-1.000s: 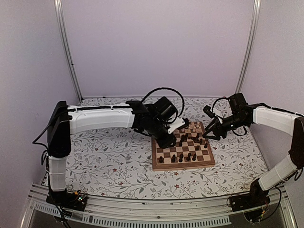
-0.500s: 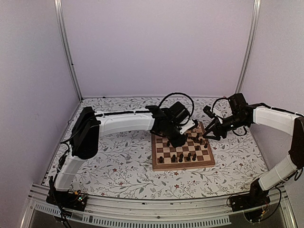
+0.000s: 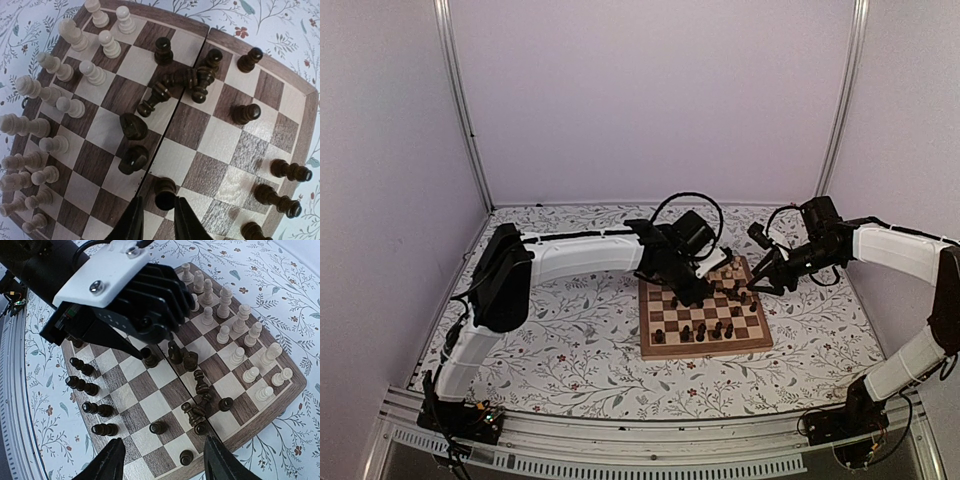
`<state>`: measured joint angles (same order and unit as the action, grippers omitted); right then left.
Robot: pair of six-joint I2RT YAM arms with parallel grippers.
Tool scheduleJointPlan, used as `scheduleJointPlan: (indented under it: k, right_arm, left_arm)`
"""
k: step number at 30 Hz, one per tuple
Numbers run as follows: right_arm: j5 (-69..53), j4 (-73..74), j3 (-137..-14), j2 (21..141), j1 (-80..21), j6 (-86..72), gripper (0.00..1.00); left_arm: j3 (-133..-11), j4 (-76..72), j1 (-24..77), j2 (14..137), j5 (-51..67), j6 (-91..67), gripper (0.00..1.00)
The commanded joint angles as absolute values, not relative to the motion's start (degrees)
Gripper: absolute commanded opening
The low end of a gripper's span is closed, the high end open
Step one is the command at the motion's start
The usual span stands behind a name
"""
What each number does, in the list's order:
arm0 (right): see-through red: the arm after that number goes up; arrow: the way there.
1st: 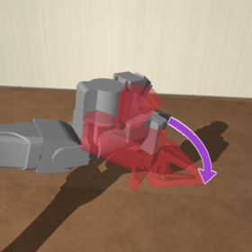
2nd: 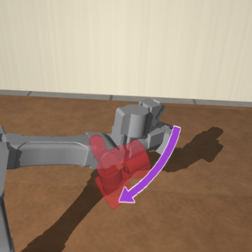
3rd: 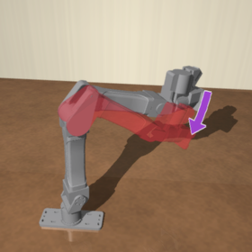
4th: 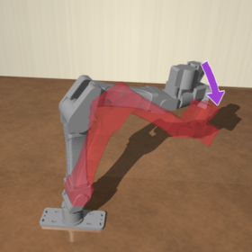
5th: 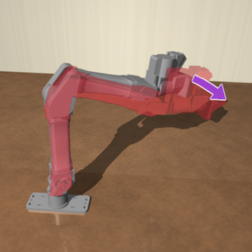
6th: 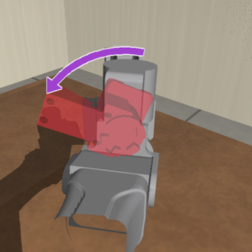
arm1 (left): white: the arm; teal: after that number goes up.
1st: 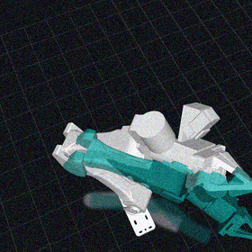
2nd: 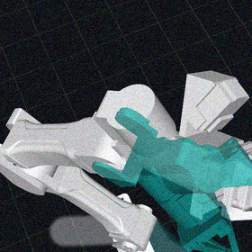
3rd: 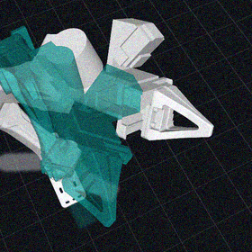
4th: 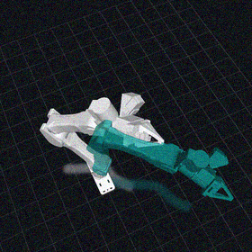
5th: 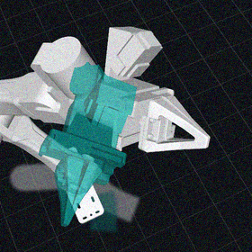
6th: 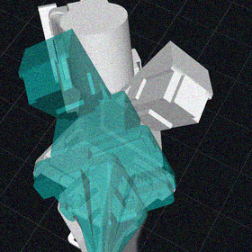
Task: Set up the chess pieces on the board
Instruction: Pick up the chess piece from the chessboard.
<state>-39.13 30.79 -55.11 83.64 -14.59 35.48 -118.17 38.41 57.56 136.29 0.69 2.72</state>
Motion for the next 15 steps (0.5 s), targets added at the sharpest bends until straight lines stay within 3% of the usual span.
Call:
scheduleJointPlan:
  k: [1, 12, 15]
  right_arm:
    - [-38.47, 31.2, -55.81, 83.63, -14.49, 36.04, 0.57]
    - [-38.24, 31.22, -55.88, 83.76, -14.46, 35.95, 0.57]
    - [-38.21, 31.21, -55.9, 83.76, -14.52, 35.95, 0.57]
  left_arm:
    - [-119.7, 37.79, 56.52, 138.11, 3.21, 2.4, 0.23]
    - [-119.67, 37.12, 55.91, 138.79, 5.11, 2.44, 0.16]
    - [-119.85, 37.26, 55.9, 138.69, 4.58, 2.33, 0.24]
